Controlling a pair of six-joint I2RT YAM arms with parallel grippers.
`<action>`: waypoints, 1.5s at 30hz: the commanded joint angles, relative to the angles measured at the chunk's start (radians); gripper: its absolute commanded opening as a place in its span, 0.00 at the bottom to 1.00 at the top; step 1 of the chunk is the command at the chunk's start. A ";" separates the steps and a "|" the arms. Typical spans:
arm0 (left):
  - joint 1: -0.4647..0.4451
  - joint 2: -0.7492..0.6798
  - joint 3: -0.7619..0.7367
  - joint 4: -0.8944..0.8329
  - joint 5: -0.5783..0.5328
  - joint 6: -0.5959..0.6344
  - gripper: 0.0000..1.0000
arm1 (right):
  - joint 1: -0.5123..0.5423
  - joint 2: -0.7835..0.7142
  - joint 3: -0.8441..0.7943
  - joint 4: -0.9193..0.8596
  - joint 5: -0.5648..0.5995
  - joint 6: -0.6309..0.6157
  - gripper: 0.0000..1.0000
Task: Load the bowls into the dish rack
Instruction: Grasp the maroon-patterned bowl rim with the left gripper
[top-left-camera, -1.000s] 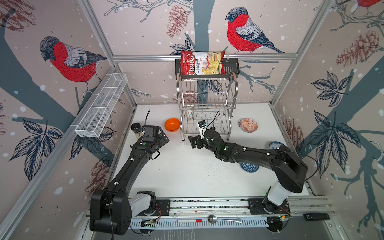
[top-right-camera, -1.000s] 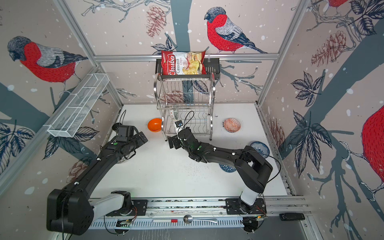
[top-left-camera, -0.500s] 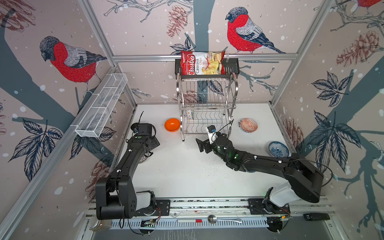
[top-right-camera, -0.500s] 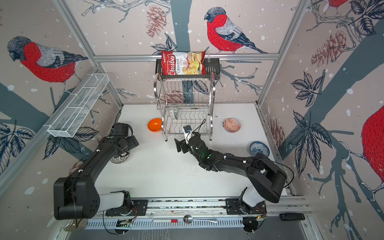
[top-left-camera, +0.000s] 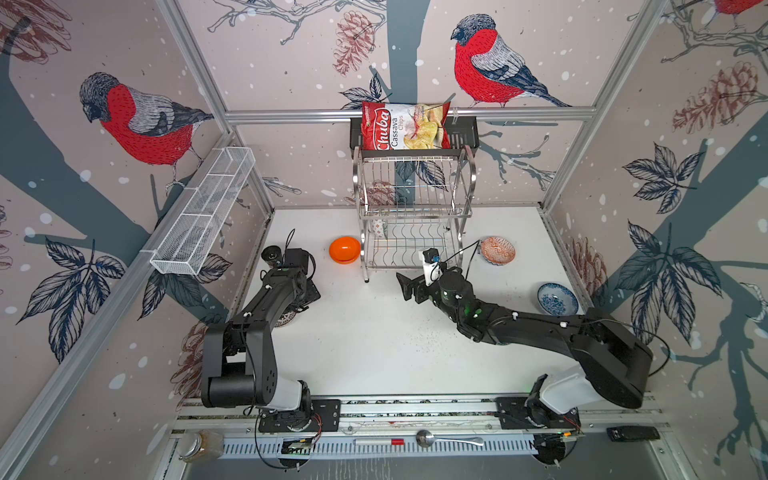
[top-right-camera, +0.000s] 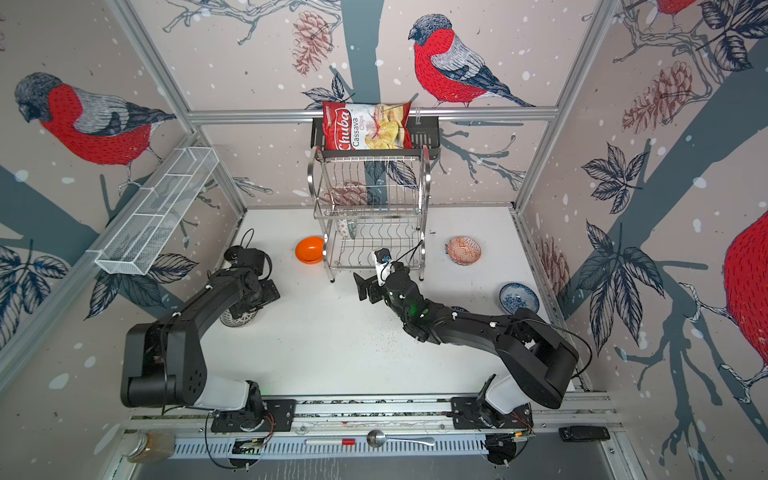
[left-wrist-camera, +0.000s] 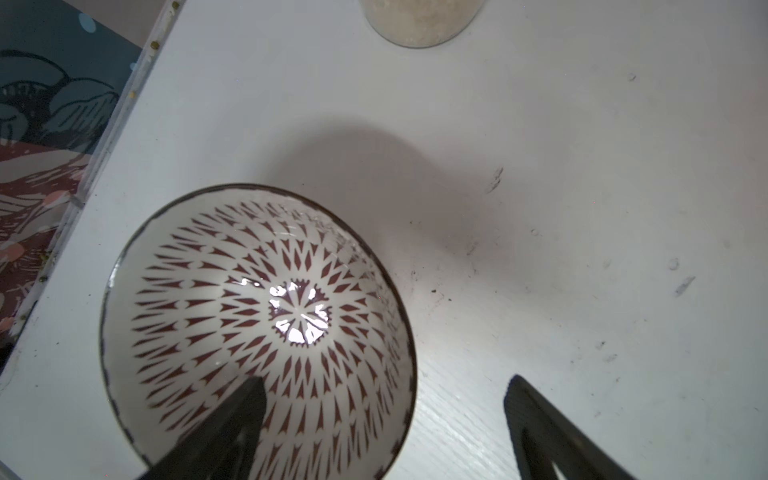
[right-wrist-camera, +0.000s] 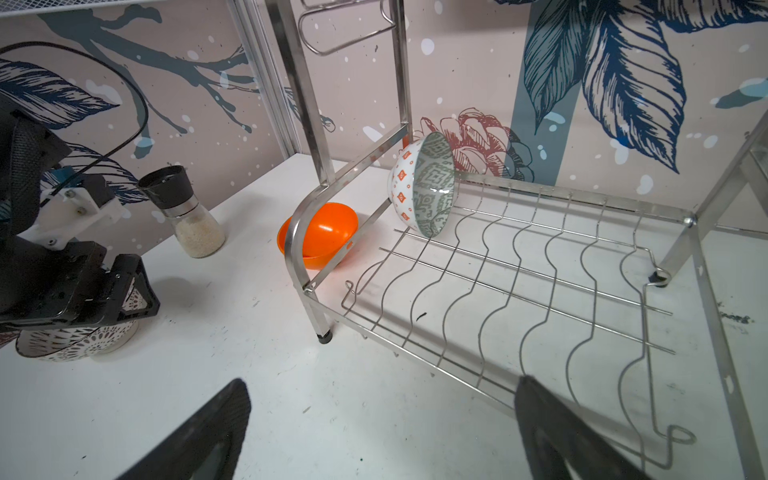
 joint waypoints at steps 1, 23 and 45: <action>0.002 0.004 -0.003 0.011 0.010 0.021 0.86 | -0.011 -0.007 -0.006 0.044 -0.031 0.038 1.00; 0.012 0.085 0.023 0.058 0.064 0.071 0.00 | -0.068 -0.019 -0.049 0.077 -0.014 0.098 1.00; -0.118 -0.227 -0.026 0.102 0.427 0.031 0.00 | -0.163 -0.057 -0.100 0.102 -0.053 0.200 1.00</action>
